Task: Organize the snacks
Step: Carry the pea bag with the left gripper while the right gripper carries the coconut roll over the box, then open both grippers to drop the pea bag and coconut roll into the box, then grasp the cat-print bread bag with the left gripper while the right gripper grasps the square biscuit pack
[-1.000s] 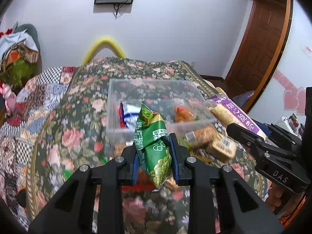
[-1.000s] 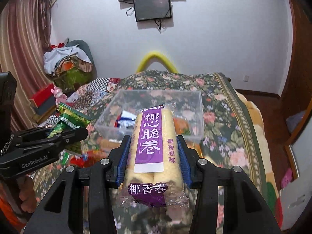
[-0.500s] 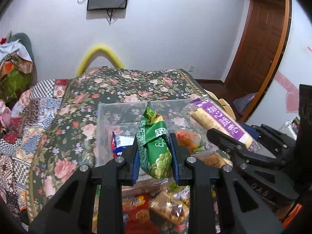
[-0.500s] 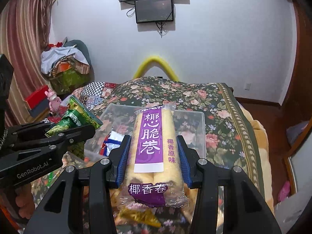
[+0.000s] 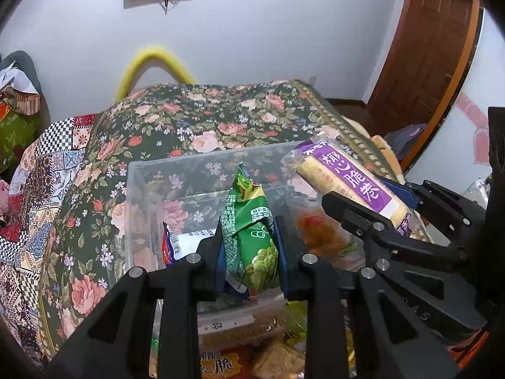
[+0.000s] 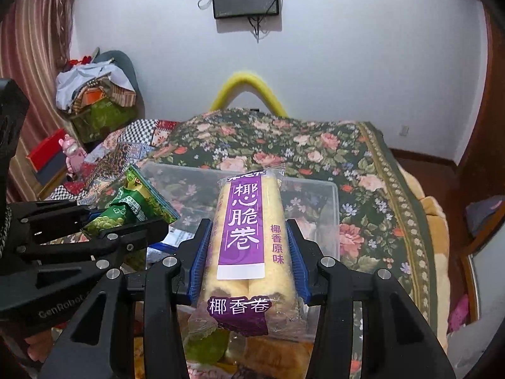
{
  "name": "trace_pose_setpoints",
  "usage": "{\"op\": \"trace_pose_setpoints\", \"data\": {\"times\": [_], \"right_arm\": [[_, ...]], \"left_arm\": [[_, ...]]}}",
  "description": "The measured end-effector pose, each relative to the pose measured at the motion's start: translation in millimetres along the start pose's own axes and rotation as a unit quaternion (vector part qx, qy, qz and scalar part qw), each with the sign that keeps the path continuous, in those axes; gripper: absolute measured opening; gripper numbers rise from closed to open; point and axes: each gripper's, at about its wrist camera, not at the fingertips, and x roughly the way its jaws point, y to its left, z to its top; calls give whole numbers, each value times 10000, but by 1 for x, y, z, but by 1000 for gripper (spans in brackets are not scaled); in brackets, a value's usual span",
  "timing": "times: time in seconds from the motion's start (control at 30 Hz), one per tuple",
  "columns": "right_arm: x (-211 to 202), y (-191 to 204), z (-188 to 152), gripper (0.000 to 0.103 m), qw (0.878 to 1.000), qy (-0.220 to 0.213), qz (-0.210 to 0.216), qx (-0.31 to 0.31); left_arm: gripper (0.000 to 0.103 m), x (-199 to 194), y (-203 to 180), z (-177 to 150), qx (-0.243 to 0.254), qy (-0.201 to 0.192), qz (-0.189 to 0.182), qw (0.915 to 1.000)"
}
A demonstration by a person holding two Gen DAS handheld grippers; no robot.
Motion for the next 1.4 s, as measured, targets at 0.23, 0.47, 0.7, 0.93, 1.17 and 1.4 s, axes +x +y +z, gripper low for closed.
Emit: {"op": "trace_pose_setpoints", "data": {"times": [0.23,0.47,0.7,0.93,1.17,1.4], "right_arm": [[23,-7,2,42,9993,376,57,-6],[42,-8,-3,42,9970,761,89,-102],[48,-8,-7,42,9957,901,112,-180],[36,-6,-6,49,9963,838,-61,-155],[1,-4,-1,59,9986,512,-82,-108],[-43,2,-2,64,9998,153,-50,-78]], "left_arm": [[26,24,3,4,17,343,125,9993],[26,42,8,2,-19,672,78,9977],[29,42,8,1,31,641,148,9978],[44,28,12,3,-11,414,289,9987],[50,-11,18,1,-92,50,257,9996],[56,-69,18,-12,-69,-416,289,9987]]}}
